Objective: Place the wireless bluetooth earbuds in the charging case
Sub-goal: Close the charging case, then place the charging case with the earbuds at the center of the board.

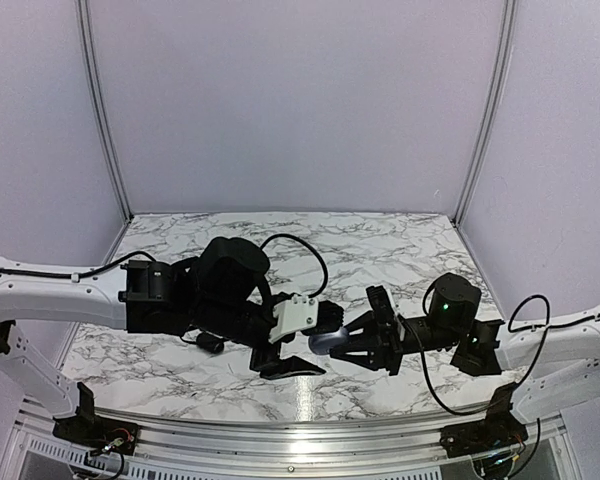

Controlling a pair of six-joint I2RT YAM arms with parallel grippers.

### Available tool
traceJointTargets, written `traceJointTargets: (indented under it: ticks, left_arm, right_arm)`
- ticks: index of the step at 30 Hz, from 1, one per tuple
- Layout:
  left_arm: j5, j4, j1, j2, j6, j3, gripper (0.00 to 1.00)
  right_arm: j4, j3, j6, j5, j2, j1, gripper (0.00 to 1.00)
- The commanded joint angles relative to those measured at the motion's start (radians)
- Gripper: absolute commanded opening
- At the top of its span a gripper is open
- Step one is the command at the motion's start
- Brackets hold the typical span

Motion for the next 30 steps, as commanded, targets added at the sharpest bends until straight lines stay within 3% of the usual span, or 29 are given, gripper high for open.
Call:
traceJointTargets:
  ticks: [1, 6, 10, 12, 15, 18, 23, 30]
  left_arm:
    - [-0.070, -0.023, -0.038, -0.036, 0.074, -0.025, 0.70]
    - [-0.189, 0.012, -0.041, -0.051, 0.073, -0.052, 0.71]
    - [-0.313, 0.175, 0.006, -0.115, 0.002, -0.147, 0.81]
    - [-0.328, 0.295, 0.069, -0.168, -0.096, -0.219, 0.97]
    - [-0.282, 0.452, 0.170, -0.252, -0.243, -0.326, 0.99]
    - [-0.378, 0.545, 0.229, -0.281, -0.398, -0.392, 0.99]
    - [-0.658, 0.420, 0.283, -0.234, -0.588, -0.339, 0.99]
    - [-0.572, 0.265, 0.386, -0.175, -0.703, -0.315, 0.99]
  right_arm:
    - [0.065, 0.032, 0.091, 0.022, 0.036, -0.043, 0.00]
    - [0.070, 0.039, 0.126, 0.024, 0.065, -0.070, 0.00]
    - [0.027, 0.068, 0.133, 0.054, 0.100, -0.102, 0.00]
    - [-0.023, 0.102, 0.120, 0.088, 0.121, -0.122, 0.00]
    - [-0.088, 0.173, 0.126, 0.121, 0.187, -0.170, 0.00]
    - [-0.114, 0.246, 0.149, 0.140, 0.277, -0.216, 0.00]
    - [-0.176, 0.409, 0.182, 0.141, 0.477, -0.286, 0.00]
    - [-0.208, 0.561, 0.202, 0.100, 0.719, -0.368, 0.04]
